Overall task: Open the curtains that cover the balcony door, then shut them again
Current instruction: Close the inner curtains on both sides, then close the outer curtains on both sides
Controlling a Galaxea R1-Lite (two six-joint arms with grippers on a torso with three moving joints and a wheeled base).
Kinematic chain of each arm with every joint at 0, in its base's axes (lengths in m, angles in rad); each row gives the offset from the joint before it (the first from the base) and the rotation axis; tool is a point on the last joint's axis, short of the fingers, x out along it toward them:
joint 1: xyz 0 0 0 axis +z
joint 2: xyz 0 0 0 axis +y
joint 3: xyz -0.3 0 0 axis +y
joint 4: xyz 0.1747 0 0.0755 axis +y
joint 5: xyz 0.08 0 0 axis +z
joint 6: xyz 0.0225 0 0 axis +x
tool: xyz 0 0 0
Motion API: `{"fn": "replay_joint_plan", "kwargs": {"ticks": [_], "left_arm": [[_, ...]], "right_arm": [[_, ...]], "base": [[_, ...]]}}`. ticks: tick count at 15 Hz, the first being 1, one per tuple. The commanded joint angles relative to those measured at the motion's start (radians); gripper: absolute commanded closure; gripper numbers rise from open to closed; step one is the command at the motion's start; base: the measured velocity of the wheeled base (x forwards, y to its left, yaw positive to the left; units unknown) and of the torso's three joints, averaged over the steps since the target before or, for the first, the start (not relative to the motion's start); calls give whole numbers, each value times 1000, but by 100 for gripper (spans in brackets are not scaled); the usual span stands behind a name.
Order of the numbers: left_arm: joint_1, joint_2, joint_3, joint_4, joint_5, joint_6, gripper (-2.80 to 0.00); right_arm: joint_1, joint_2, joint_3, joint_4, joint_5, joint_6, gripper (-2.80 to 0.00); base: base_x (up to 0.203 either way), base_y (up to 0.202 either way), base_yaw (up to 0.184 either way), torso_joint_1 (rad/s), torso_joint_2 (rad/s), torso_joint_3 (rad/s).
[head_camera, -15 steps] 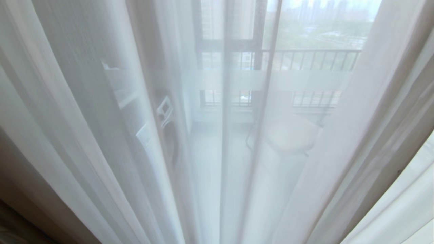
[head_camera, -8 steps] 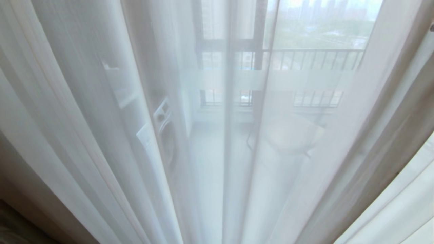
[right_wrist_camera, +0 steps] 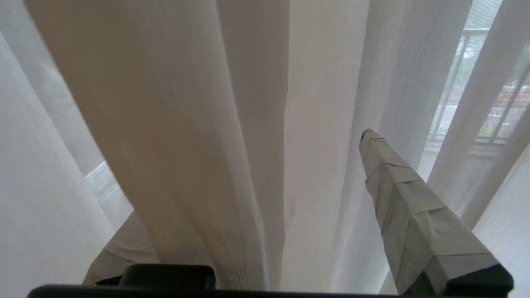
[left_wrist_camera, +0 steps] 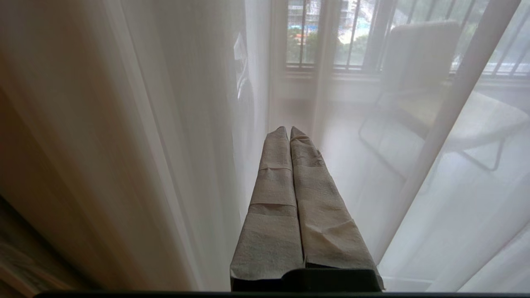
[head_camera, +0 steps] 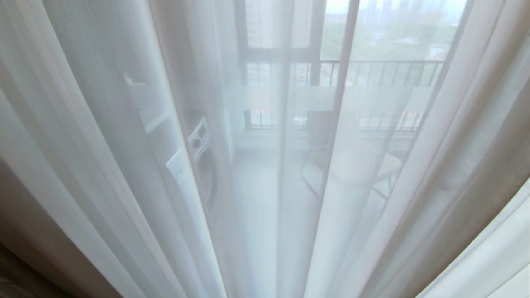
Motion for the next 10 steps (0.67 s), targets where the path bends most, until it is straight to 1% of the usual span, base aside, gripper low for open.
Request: {"fn": "replay_joint_plan", "kwargs": {"ticks": [1, 3, 5, 8, 10], "left_arm": [[0, 0, 0, -1, 0, 0, 0], [0, 0, 0, -1, 0, -2, 0], [0, 0, 0, -1, 0, -1, 0], [0, 0, 0, -1, 0, 0, 0], [0, 0, 0, -1, 0, -1, 0]], "right_arm": [[0, -76, 55, -2, 2, 1, -280], [0, -132, 117, -1, -6, 1, -280], [2, -178, 159, 9, -37, 0, -280], [15, -260, 222, 60, -88, -5, -280], [36, -321, 296, 83, -126, -7, -280]], "base": [[0, 0, 0, 0, 0, 0], [0, 0, 0, 0, 0, 0], [0, 0, 0, 0, 0, 0], [0, 0, 0, 0, 0, 0], [0, 0, 0, 0, 0, 0]]}}
